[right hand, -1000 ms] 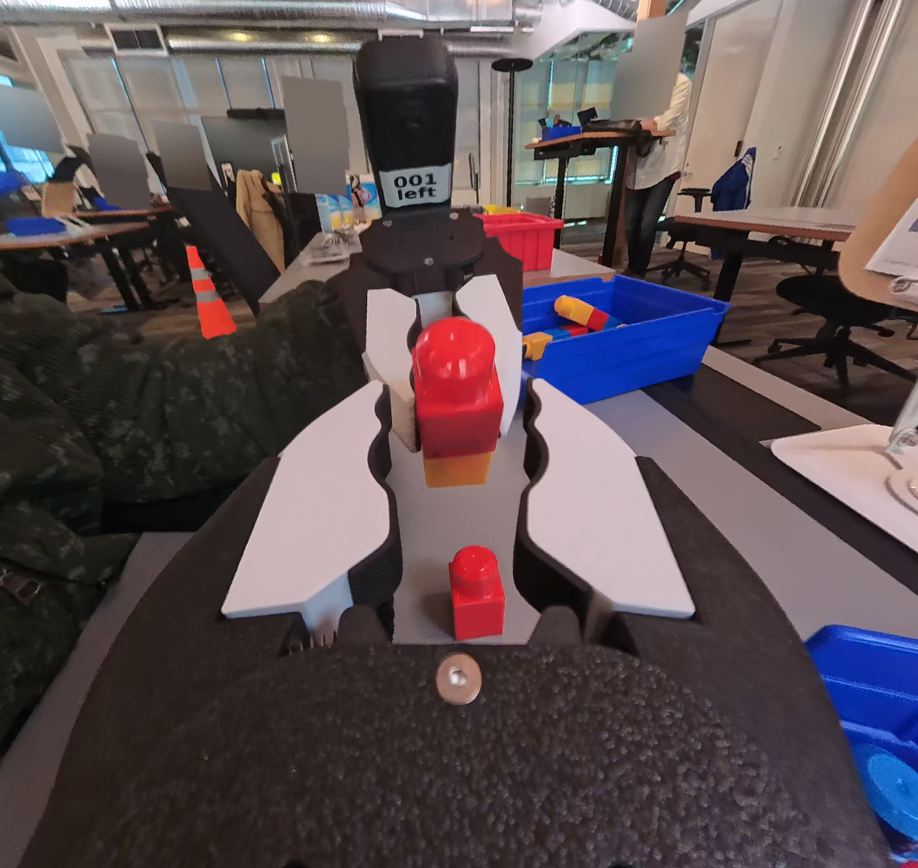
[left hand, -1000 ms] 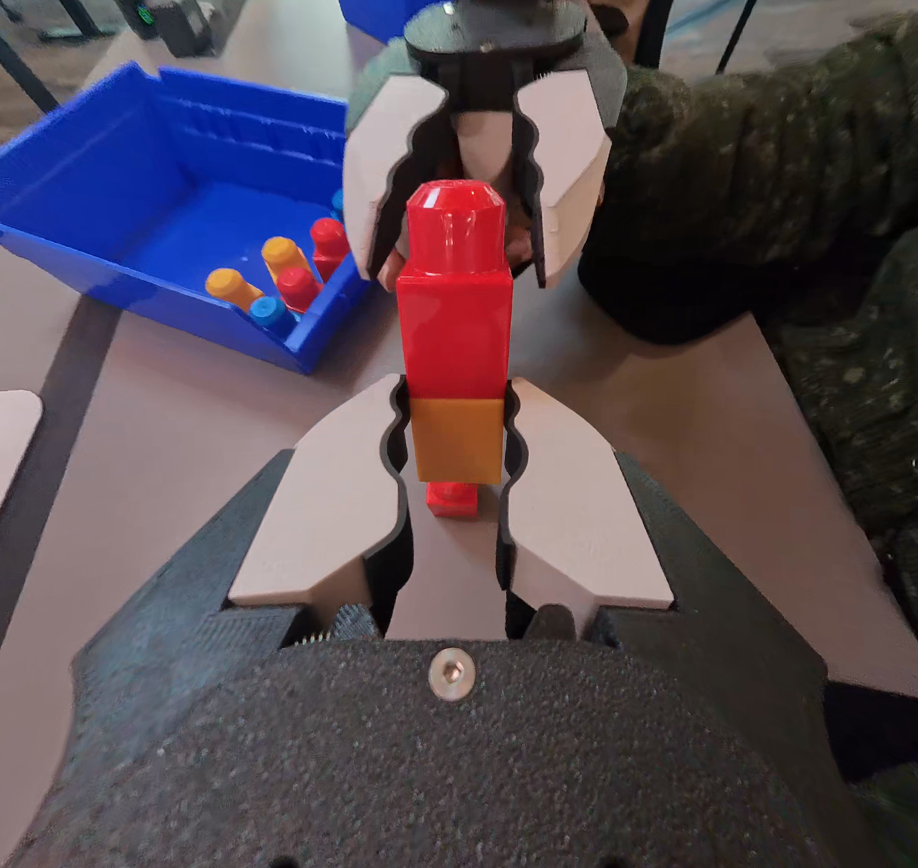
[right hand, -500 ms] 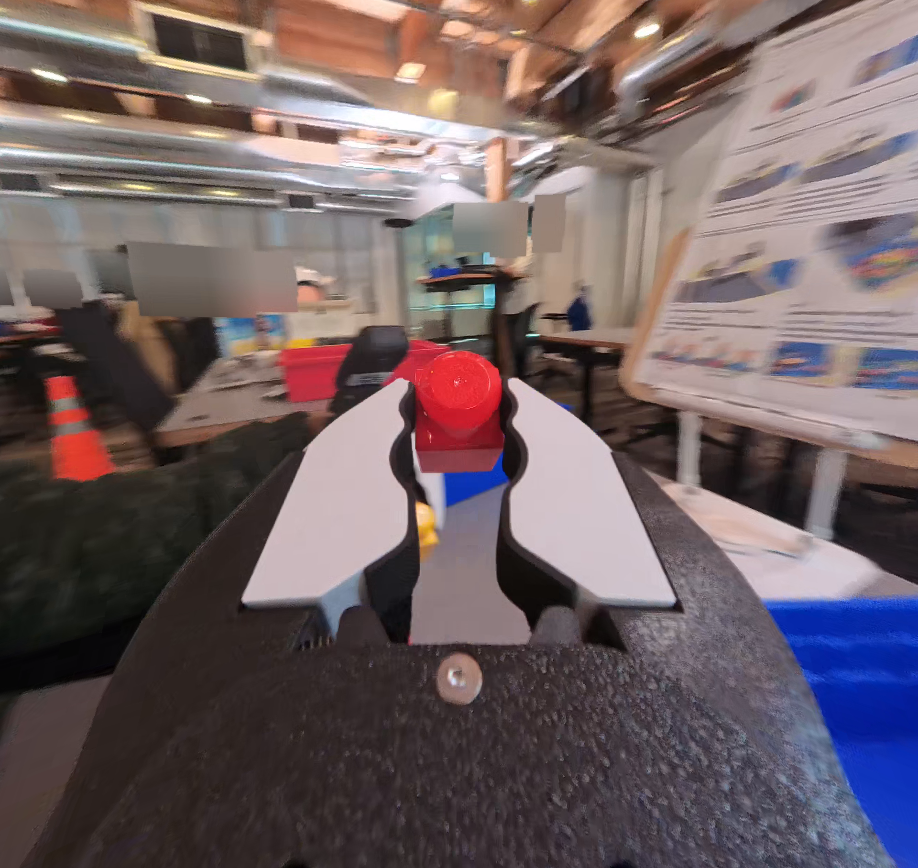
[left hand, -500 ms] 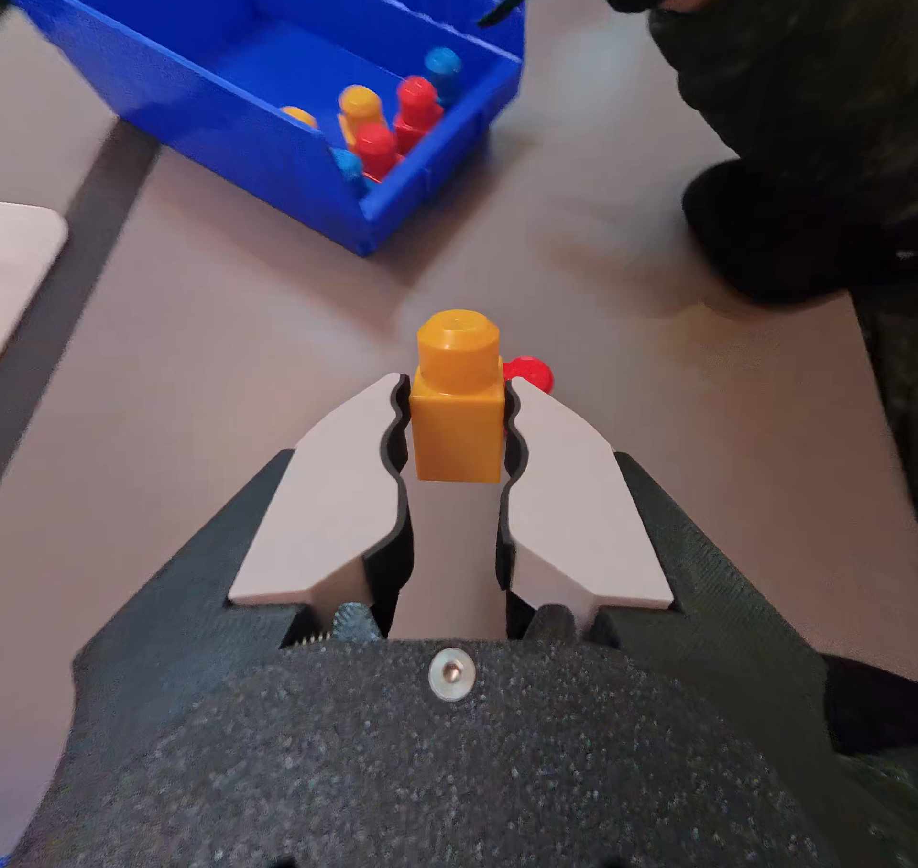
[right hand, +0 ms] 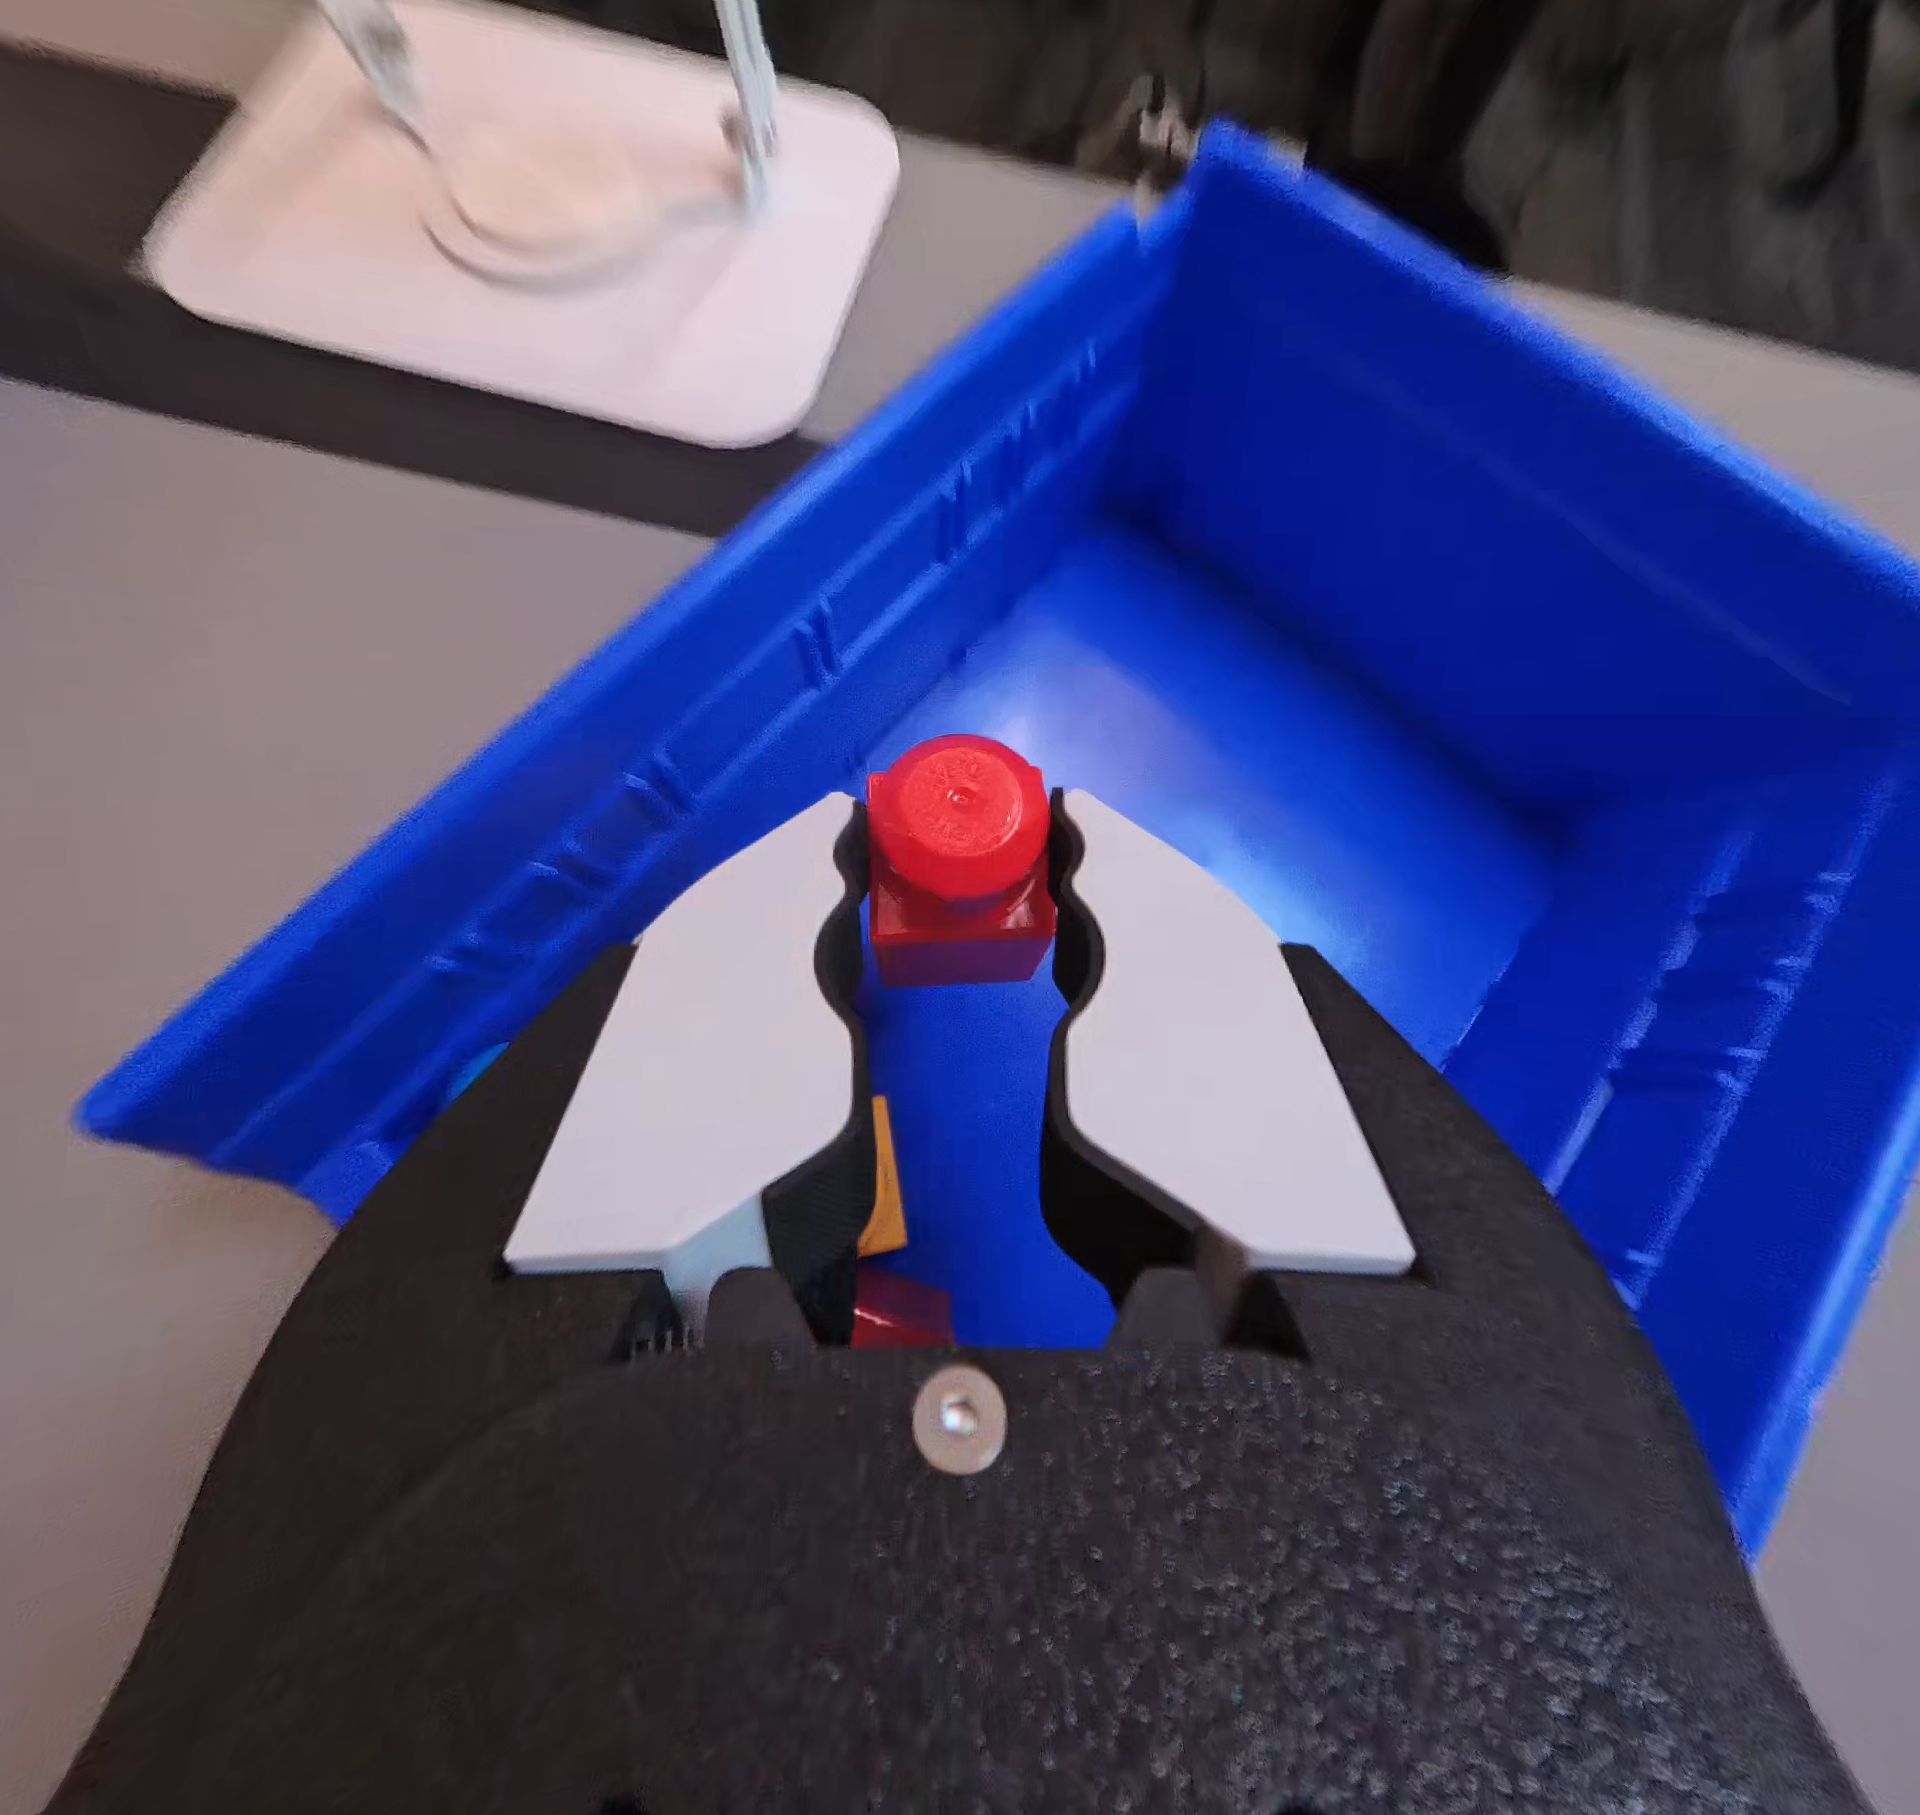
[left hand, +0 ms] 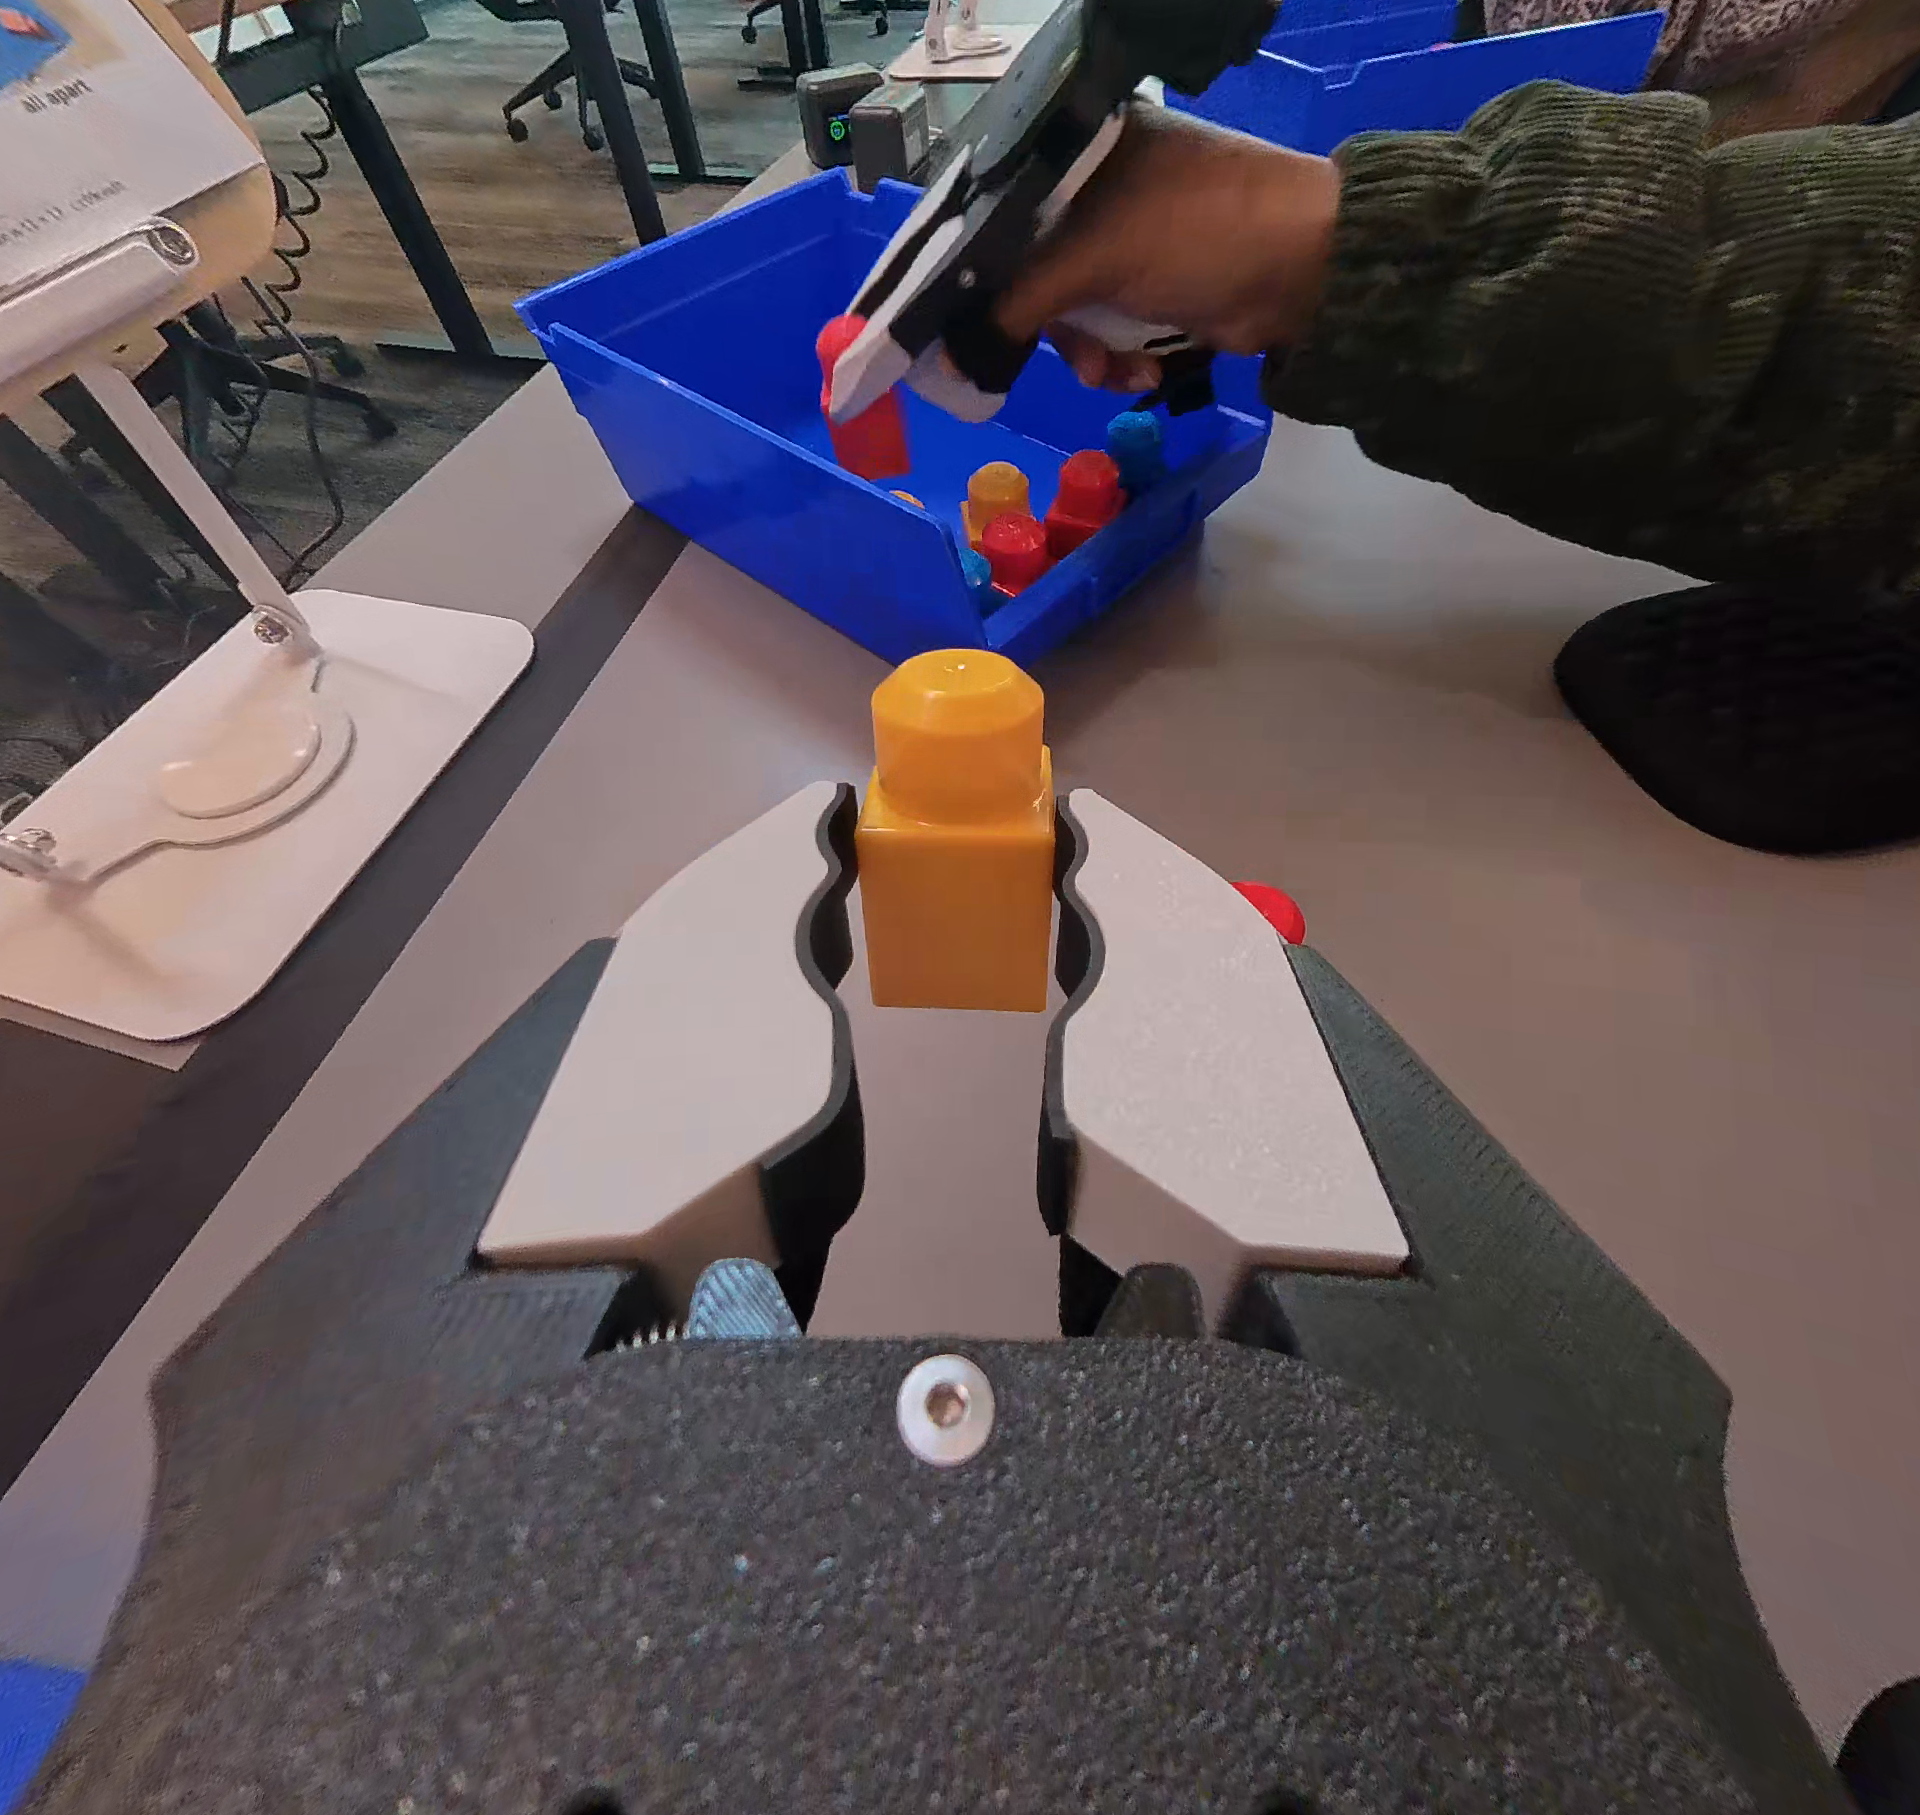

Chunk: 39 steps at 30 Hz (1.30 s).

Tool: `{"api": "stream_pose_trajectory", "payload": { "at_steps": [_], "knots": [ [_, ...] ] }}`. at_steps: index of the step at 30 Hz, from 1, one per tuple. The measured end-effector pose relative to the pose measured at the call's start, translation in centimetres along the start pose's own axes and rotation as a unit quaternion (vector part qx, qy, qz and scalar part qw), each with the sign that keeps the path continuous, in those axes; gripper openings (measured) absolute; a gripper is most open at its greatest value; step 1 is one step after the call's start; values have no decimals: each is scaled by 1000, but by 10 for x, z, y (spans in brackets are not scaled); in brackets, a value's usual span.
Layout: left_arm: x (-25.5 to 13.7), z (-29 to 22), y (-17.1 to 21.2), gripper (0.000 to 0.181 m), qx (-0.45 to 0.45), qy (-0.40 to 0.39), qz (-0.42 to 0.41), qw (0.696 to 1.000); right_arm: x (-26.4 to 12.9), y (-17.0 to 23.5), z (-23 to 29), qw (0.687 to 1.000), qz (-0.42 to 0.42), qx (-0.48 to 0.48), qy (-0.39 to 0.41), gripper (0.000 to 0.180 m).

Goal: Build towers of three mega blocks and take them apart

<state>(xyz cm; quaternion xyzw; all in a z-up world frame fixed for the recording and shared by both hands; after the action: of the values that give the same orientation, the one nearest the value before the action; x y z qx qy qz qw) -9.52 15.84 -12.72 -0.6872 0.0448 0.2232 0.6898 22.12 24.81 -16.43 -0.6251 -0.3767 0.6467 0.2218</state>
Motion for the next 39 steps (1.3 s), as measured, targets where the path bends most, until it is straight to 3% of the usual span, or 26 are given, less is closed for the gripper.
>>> {"api": "stream_pose_trajectory", "payload": {
  "at_steps": [4, 14, 18, 21, 23, 25, 27, 32, 33, 37, 39],
  "knots": [
    [-5, 3, -1, 36, -5, 0, -13, 1000, 20, 17, -2, 995, 96, 16, -16, 33],
    [-9, 2, -4, 36, -7, 1, -35, 999, 12, 28, 7, 983, 175, 14, -62, 42],
    [-8, 1, -5, 36, -8, 6, -41, 999, 2, 19, 8, 988, 143, 14, -65, 43],
    [-6, -4, -9, 36, -9, 29, -58, 998, -24, -5, 27, 992, 19, -16, -121, 44],
    [-2, -10, -11, 36, 1, 50, -60, 997, -53, -16, 63, 968, -65, -60, -236, 44],
    [3, -19, -13, 36, 17, 73, -54, 996, -84, -16, 103, 922, -105, -109, -357, 44],
    [9, -30, -14, 36, 31, 97, -37, 994, -107, -7, 138, 876, -125, -187, -426, 44],
    [27, -55, -15, 36, 74, 135, 26, 988, -122, 14, 186, 824, -82, -307, -469, 46],
    [30, -57, -14, 36, 84, 132, 43, 987, -122, 16, 189, 820, -66, -323, -468, 32],
    [31, -57, -17, 36, 97, 111, 36, 988, -127, 15, 188, 816, -60, -371, -440, 30],
    [26, -43, -17, 43, 88, 61, 31, 994, -132, 0, 173, 834, -71, -366, -408, 30]
  ]
}}
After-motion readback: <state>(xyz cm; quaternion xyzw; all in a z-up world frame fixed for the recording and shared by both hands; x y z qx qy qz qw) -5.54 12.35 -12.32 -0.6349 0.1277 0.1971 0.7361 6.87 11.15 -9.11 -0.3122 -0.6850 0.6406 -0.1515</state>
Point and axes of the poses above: each gripper's, where its closed fingertips meet, x out along the fingers, y out of its underside, z = x × y across the jaws, the point moved 7 cm from there along -x, back along the fingers, and after that the axes turned 1 degree about -z, right-handed, at the moved point
